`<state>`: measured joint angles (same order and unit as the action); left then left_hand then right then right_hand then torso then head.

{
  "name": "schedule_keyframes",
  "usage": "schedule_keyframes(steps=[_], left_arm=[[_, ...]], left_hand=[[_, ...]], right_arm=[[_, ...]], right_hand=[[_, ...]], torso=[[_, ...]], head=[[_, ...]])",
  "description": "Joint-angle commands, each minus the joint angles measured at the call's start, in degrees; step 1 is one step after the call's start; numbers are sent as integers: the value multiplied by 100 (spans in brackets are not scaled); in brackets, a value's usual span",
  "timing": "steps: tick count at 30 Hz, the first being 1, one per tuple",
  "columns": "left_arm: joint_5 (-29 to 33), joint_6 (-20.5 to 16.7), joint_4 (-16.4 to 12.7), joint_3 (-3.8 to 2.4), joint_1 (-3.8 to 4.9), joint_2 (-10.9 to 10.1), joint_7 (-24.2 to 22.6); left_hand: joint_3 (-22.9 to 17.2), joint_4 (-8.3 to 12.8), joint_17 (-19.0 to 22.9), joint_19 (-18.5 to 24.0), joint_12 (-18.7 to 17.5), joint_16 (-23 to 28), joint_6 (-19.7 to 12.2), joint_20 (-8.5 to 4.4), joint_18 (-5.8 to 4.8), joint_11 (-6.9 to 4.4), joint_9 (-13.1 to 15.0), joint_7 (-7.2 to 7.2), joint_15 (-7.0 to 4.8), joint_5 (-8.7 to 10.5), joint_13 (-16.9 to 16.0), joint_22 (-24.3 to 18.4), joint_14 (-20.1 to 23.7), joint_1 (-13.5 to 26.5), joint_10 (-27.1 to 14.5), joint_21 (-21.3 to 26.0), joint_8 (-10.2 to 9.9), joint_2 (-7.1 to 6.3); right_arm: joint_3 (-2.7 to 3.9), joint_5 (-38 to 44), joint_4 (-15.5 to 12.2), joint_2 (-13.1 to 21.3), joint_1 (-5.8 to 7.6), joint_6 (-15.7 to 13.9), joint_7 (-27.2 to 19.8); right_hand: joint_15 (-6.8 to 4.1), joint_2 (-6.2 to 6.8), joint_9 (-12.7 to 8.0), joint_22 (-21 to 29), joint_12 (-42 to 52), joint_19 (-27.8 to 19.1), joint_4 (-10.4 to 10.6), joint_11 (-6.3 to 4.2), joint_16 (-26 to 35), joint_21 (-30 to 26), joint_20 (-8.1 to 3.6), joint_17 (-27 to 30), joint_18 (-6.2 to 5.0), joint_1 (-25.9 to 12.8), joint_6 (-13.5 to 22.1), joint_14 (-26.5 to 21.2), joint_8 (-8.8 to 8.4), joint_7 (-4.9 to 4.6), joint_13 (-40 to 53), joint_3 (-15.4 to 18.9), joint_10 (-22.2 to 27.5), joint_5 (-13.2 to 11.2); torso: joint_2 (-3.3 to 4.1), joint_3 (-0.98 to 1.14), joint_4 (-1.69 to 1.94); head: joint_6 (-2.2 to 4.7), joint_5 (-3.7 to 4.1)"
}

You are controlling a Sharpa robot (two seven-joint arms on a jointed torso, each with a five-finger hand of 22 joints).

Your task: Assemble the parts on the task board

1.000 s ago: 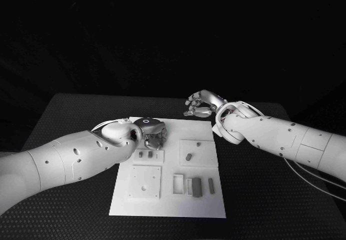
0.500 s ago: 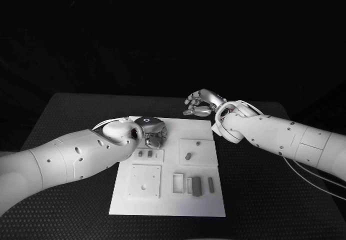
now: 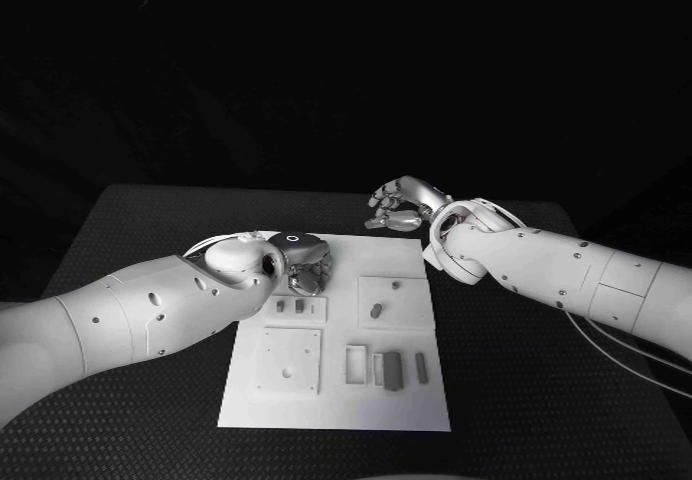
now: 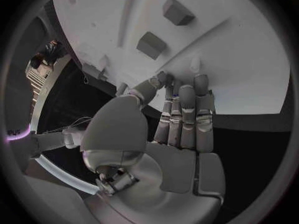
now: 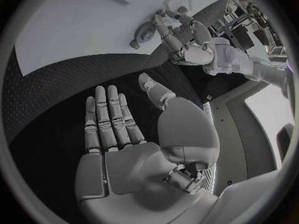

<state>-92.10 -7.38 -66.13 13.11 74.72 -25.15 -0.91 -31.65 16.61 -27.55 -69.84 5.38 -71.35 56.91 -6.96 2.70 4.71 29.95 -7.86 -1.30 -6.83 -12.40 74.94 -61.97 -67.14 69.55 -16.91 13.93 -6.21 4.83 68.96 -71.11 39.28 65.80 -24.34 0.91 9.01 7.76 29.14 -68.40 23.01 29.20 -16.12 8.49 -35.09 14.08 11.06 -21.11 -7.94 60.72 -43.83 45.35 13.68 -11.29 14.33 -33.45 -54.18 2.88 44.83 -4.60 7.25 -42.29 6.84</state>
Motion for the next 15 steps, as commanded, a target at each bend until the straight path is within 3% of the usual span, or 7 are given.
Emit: schedule_keyframes(steps=[1,15], left_arm=[[-144,311,12,34,-40,-25,123],[-186,304,37,34,-83,-6,46]], left_hand=[[-22,3,-6,-30,6,-19,51,-12,219,6,-9,11,-29,25,-2,139,6,-23,43,-30,30,60],[-29,12,-6,-38,21,-74,154,-44,206,-30,-10,58,-65,40,-25,138,-3,-118,148,-75,92,96]], right_arm=[[3,4,-3,2,-2,49,-39],[3,-3,7,-10,-2,51,-41]], right_hand=[[0,-23,-6,-6,-36,33,2,0,35,-31,9,-9,43,-11,53,50,28,-140,-11,34,-57,-5],[0,-21,-11,-11,-45,39,5,0,55,-45,10,-17,41,-24,57,58,30,-141,-31,44,-66,-5]], torso=[[1,-2,4],[2,-4,-6]], head=[[-14,19],[-42,27]])
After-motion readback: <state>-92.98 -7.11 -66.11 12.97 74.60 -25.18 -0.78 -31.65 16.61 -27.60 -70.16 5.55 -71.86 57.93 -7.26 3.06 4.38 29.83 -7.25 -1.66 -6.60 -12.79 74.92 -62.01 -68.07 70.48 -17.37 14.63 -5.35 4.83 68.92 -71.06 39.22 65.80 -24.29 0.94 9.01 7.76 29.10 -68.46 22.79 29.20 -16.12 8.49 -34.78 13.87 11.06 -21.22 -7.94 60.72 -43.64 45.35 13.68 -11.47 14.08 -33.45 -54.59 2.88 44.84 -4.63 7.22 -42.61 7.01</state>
